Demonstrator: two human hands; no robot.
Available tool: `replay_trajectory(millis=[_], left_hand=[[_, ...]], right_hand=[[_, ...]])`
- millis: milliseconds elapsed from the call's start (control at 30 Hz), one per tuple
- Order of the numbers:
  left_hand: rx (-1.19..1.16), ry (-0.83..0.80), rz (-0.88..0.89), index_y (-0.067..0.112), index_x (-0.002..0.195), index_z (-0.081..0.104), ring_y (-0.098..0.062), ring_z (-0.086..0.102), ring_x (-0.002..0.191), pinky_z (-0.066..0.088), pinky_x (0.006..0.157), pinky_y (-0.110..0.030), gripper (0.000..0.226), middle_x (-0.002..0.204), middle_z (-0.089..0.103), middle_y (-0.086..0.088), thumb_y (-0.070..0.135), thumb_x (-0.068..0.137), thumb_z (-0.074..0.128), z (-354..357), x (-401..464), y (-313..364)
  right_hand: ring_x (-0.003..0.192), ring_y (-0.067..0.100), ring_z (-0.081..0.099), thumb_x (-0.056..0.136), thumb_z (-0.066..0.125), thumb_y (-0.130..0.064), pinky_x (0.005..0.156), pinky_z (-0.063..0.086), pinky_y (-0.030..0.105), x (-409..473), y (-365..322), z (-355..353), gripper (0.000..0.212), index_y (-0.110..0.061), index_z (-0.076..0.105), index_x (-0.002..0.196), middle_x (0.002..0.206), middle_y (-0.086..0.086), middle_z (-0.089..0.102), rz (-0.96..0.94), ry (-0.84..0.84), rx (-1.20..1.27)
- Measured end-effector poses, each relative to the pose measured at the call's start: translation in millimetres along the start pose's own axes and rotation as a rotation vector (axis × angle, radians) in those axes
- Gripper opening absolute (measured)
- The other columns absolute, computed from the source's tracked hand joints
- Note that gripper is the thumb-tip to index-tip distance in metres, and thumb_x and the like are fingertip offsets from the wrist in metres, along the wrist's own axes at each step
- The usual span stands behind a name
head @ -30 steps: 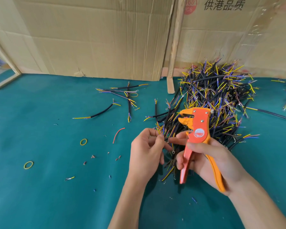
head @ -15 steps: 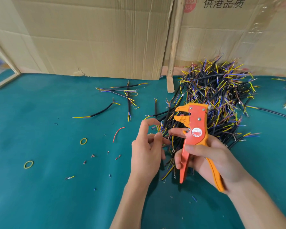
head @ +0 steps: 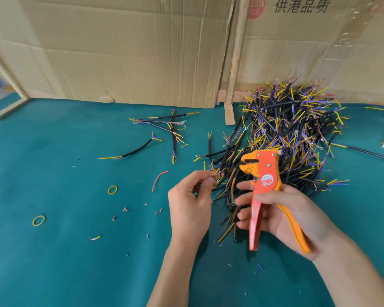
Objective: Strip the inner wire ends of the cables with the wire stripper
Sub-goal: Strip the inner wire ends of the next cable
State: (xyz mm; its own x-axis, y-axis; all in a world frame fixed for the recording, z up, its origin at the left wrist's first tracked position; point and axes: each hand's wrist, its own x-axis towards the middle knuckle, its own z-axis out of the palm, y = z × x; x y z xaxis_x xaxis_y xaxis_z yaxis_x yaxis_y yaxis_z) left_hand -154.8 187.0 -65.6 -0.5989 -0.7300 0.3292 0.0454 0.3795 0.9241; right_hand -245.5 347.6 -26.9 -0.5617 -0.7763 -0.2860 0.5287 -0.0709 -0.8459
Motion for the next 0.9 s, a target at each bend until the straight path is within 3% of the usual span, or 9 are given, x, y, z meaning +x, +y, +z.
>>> replay_trajectory(millis=[133,367,667,833,900], left_hand=[[0.016,-0.007,-0.002,0.027,0.085,0.073,-0.005,0.057,0.059,0.047,0.064,-0.022,0.024,0.075,0.071,0.013,0.005,0.092,0.067,0.0,-1.5,1.0],[0.05,-0.031,0.0,0.026,0.086,0.075,0.002,0.057,0.062,0.043,0.065,-0.016,0.024,0.073,0.068,0.019,0.004,0.091,0.068,0.5,-1.5,0.6],[0.07,-0.06,0.043,0.038,0.092,0.068,0.002,0.056,0.061,0.044,0.064,-0.017,0.033,0.073,0.066,0.025,0.005,0.089,0.068,-0.4,-1.6,3.9],[0.075,-0.047,0.033,0.032,0.083,0.074,0.005,0.056,0.06,0.041,0.062,-0.012,0.029,0.067,0.064,0.026,0.003,0.088,0.07,-1.1,-1.4,2.2],[0.073,-0.052,0.028,0.029,0.085,0.075,0.001,0.058,0.059,0.044,0.062,-0.016,0.025,0.068,0.066,0.021,0.005,0.089,0.07,-0.5,-0.8,2.3]], right_hand=[[0.072,0.042,0.067,0.068,0.078,-0.006,0.071,0.058,0.053,-3.1,0.3,2.1,0.053,0.007,0.066,0.117,0.093,0.033,0.064,0.111,-0.138,-0.033],[0.069,0.041,0.061,0.071,0.079,-0.005,0.066,0.055,0.05,-6.4,0.5,2.6,0.048,0.005,0.065,0.116,0.082,0.028,0.057,0.119,-0.253,-0.133],[0.052,0.028,0.05,0.079,0.078,-0.014,0.051,0.047,0.039,-7.3,1.5,7.4,0.035,0.003,0.067,0.108,0.068,0.015,0.044,0.135,-0.211,-0.102],[0.042,0.022,0.042,0.082,0.074,-0.018,0.044,0.042,0.031,-4.7,3.4,9.2,0.03,0.001,0.068,0.104,0.061,0.011,0.039,0.119,-0.167,-0.105],[0.035,0.017,0.036,0.081,0.074,-0.018,0.039,0.038,0.025,-2.3,4.1,10.5,0.024,-0.003,0.071,0.1,0.058,0.008,0.035,0.073,-0.138,-0.092]])
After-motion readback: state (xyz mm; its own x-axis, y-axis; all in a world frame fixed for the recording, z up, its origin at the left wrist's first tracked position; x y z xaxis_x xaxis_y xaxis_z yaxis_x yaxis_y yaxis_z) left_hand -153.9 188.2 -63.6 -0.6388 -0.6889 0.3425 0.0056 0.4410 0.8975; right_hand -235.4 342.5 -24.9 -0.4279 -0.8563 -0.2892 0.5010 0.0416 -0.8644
